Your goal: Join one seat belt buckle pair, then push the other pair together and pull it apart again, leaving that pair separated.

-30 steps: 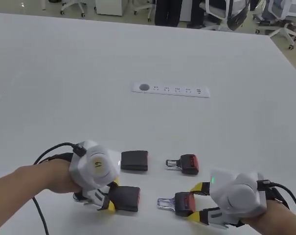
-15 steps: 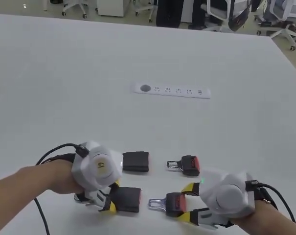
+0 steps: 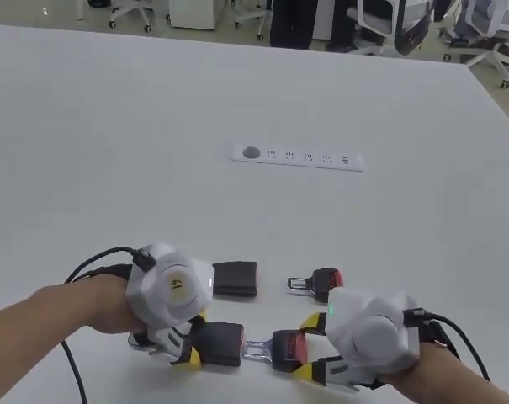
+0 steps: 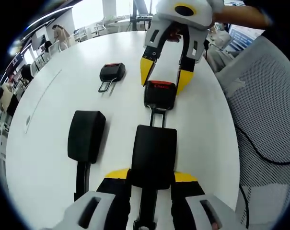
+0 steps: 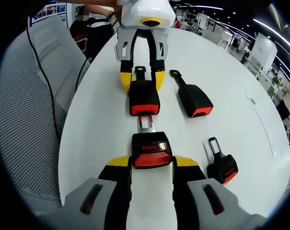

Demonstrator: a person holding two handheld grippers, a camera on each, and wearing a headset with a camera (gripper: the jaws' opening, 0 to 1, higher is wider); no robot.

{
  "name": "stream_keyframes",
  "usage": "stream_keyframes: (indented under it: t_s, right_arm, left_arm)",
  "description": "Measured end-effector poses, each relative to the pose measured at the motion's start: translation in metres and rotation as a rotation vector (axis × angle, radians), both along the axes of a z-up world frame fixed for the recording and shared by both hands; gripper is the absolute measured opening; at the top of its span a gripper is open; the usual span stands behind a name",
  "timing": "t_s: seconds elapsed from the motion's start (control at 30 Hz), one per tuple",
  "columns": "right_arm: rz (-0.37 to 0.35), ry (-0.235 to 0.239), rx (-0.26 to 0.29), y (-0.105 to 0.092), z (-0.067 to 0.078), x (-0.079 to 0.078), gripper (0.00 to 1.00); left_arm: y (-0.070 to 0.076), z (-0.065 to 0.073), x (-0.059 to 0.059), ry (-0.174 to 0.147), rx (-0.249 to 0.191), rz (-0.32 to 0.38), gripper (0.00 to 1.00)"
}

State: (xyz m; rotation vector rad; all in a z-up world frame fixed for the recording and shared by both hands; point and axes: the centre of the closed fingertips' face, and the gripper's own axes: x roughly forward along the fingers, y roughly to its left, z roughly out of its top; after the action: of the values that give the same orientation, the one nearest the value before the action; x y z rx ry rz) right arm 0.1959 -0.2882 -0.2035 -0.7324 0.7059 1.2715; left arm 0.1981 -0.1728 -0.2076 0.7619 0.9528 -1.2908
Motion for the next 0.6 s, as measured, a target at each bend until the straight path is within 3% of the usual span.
stream_keyframes:
  t_s: [0.6]
  right_arm:
    - [0.017, 0.001, 0.000, 0.012, 0.000, 0.003, 0.31]
  left_arm:
    - [0.000, 0.000, 0.001, 0.004, -0.004, 0.001, 0.32]
